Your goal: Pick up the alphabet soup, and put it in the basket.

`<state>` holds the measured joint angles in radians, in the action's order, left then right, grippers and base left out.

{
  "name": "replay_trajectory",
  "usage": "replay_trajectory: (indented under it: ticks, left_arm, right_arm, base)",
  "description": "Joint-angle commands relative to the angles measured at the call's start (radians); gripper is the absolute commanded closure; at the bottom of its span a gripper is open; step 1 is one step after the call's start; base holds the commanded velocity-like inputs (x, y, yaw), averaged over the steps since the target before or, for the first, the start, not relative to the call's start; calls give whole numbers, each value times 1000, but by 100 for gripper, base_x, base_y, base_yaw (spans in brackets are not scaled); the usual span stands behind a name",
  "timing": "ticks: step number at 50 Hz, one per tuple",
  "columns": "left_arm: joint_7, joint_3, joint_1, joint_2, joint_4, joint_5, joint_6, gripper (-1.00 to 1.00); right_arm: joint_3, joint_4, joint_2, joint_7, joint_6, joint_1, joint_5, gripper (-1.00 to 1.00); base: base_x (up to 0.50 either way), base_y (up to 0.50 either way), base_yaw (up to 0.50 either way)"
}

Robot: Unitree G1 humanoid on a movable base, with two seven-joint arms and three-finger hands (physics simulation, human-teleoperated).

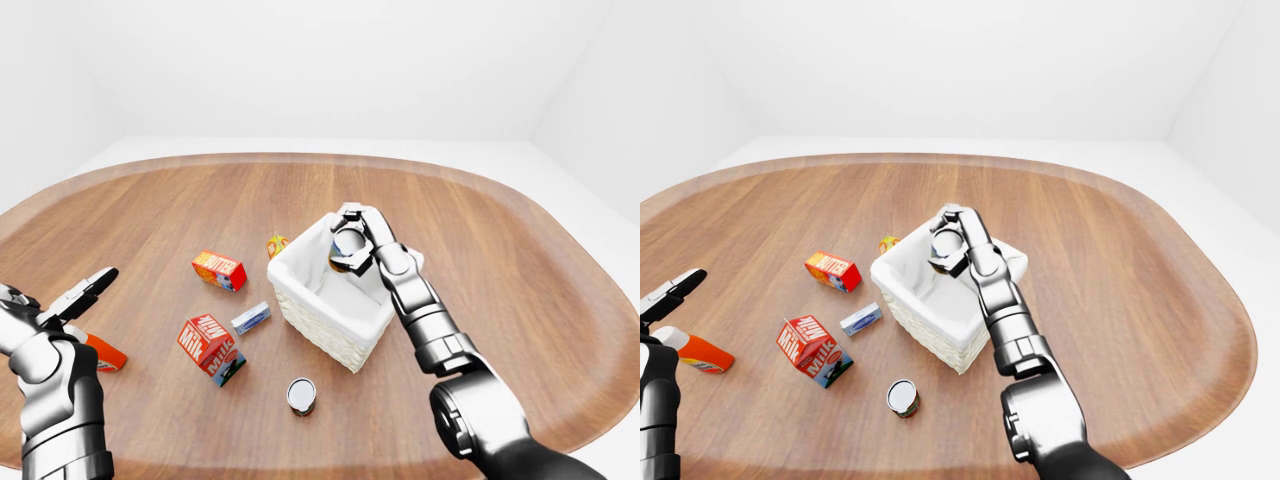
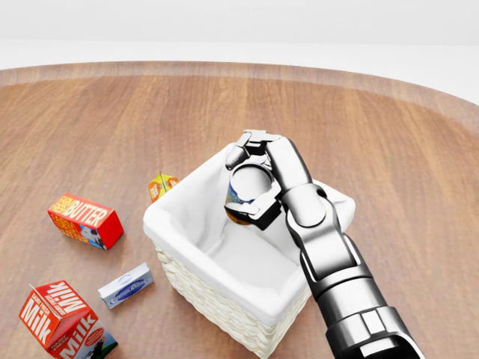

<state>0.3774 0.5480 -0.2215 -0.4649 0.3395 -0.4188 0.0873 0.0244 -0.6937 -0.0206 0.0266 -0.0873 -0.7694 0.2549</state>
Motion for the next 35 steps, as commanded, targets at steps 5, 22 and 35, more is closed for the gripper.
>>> replay_trajectory:
  ticks: [5,22,35]
  left_arm:
    - [1,-6,-5,-2,15,2,0,-100]
    - [2,-2,-3,-1,3,3,0,-100]
    - [-1,0,2,0,-3,1,0,-100]
  right_arm:
    - [-12,-160,-6,-24,0,-32,27,100]
    - [1,-197,1,5,0,-29,54,100]
    - [40,-11,22,52,0,35,119,100]
  base:
    - [0,0,0]
    - [0,0,0]
    - [0,0,0]
